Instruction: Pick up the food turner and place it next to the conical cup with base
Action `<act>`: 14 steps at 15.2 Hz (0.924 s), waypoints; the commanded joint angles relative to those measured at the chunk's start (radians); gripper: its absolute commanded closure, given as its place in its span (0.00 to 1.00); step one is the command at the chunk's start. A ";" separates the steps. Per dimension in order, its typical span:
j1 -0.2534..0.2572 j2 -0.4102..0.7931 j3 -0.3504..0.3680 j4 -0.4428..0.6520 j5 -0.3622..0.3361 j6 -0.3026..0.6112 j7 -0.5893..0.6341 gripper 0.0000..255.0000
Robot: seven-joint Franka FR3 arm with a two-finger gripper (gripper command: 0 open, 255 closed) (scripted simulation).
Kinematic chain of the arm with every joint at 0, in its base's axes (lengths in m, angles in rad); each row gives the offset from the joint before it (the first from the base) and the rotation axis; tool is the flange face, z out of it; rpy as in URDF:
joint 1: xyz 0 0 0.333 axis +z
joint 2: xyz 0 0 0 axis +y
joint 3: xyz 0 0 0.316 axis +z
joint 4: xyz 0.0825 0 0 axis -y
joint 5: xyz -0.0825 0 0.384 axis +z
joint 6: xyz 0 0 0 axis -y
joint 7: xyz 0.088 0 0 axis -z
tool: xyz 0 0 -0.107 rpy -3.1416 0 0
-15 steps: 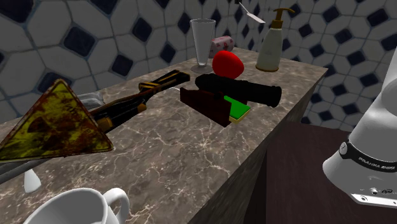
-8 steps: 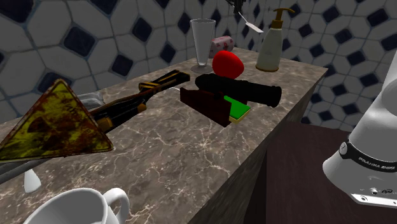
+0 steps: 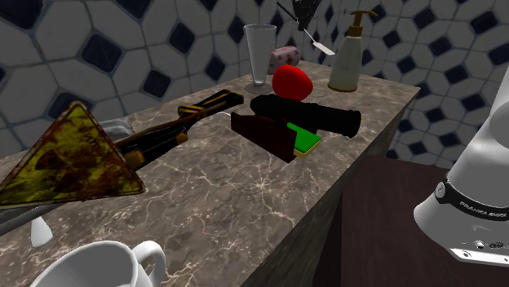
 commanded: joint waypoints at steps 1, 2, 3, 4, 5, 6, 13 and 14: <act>0.001 0.000 0.001 -0.025 0.000 0.026 0.000 1.00; 0.002 0.000 0.001 -0.038 0.000 0.040 0.000 1.00; 0.002 0.001 0.001 -0.051 0.001 0.053 -0.001 1.00; 0.002 0.002 0.001 -0.064 0.001 0.066 -0.001 1.00; 0.002 0.003 0.001 -0.076 0.002 0.079 -0.002 1.00; 0.002 0.004 0.002 -0.088 0.002 0.092 -0.002 1.00; 0.003 0.018 0.003 -0.163 0.007 0.181 -0.007 1.00; 0.003 0.021 0.004 -0.172 0.008 0.194 -0.008 1.00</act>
